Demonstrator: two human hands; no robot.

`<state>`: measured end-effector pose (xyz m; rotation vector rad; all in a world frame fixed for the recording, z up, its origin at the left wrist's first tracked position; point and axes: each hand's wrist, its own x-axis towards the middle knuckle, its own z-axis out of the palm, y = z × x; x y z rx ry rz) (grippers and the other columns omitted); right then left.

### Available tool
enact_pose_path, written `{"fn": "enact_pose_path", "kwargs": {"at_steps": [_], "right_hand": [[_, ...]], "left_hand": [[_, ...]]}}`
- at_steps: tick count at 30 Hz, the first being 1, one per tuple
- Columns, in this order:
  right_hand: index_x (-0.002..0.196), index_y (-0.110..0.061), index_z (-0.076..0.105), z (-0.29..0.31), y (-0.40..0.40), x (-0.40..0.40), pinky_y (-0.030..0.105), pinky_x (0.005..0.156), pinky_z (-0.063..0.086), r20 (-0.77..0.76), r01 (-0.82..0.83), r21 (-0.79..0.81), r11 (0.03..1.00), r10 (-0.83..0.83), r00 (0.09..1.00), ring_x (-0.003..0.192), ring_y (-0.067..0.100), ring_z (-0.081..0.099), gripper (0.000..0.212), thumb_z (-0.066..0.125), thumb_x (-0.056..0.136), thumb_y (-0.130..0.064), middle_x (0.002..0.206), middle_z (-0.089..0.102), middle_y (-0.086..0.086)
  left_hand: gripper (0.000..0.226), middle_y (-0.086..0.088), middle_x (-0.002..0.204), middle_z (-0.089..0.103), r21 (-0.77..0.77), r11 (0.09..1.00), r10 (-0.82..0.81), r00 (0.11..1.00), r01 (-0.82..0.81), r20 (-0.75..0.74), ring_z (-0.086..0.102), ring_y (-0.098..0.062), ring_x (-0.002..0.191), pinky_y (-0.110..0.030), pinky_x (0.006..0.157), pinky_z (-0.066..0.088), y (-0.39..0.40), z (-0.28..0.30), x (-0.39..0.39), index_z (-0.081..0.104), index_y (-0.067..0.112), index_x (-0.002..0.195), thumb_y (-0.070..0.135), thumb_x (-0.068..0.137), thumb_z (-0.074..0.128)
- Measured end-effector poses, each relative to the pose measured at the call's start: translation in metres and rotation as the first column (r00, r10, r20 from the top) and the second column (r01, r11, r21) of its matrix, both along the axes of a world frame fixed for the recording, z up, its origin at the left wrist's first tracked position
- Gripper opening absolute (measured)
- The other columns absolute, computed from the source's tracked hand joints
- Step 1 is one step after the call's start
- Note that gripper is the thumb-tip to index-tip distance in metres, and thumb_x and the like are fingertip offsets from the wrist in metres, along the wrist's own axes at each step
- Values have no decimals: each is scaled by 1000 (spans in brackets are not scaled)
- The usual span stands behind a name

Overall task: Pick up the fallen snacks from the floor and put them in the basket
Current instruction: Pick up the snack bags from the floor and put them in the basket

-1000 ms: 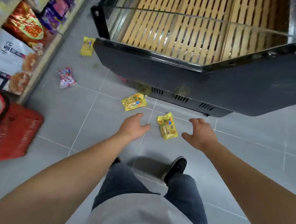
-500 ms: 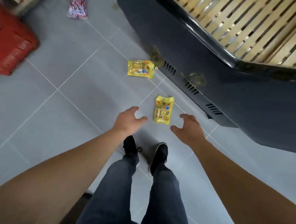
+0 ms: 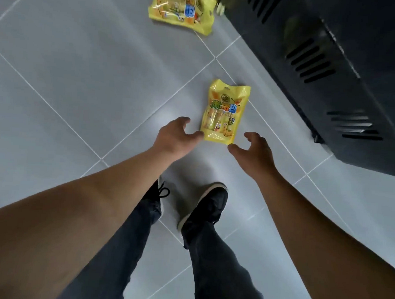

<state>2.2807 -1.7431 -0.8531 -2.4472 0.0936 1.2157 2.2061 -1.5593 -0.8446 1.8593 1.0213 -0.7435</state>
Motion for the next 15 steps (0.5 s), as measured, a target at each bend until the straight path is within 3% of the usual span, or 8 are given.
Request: {"fn": "enact_pose_path", "kwargs": {"at_steps": [9, 12, 15], "right_hand": [[149, -15, 36, -188, 1, 27, 33, 99, 41, 28, 167, -7, 986, -166, 986, 133, 25, 47, 76, 71, 87, -41, 148, 46, 7], [149, -17, 34, -227, 4, 40, 33, 91, 46, 25, 316, 49, 948, -317, 948, 123, 22, 54, 80, 73, 84, -42, 139, 52, 1], [136, -20, 52, -251, 7, 47, 26, 73, 52, -41, 467, 121, 876, -466, 884, 100, 13, 67, 62, 74, 82, -39, 117, 66, -8]], "left_hand": [[71, -1, 146, 50, -30, 999, 21, 1000, -21, 2, 47, -21, 133, -26, 102, 36, 1, -192, 28, 44, 20, 145, 51, 86, 65], [68, -2, 138, 55, -107, 990, 90, 996, -87, 24, 53, -20, 125, -26, 99, 40, -1, -233, 41, 47, 20, 142, 49, 84, 69], [43, 2, 113, 70, -224, 954, 218, 974, -199, 65, 66, -19, 104, -42, 98, 51, -7, -259, 51, 63, 21, 117, 41, 81, 72]]}}
